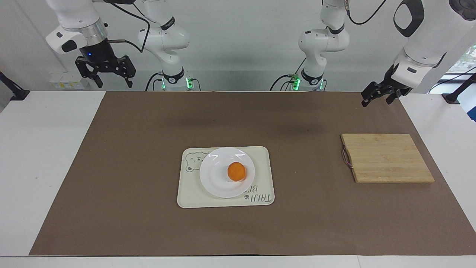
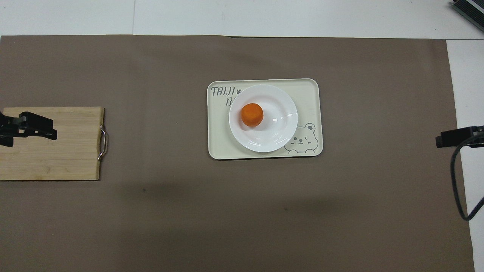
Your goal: Place orange and plate with both arms
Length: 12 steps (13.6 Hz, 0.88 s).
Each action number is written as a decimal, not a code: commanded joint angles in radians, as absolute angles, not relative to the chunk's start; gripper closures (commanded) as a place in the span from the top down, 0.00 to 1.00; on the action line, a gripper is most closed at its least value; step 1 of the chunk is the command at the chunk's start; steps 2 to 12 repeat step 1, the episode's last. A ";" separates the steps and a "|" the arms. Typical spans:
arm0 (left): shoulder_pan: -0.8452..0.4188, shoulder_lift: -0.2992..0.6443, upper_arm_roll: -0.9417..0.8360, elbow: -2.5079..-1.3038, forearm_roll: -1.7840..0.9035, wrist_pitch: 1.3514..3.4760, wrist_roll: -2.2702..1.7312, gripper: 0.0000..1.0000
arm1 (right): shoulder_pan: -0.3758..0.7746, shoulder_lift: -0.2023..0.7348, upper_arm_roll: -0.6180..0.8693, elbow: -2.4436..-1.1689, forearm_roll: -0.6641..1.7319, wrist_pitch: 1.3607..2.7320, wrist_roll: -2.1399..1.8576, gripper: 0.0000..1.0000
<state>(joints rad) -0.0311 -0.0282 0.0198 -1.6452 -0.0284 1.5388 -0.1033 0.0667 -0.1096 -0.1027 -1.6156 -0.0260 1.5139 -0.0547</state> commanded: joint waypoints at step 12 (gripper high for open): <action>-0.023 -0.032 0.015 -1.640 -0.031 1.523 -0.112 1.00 | 0.055 -0.120 -0.097 -1.629 -0.015 1.517 -0.078 1.00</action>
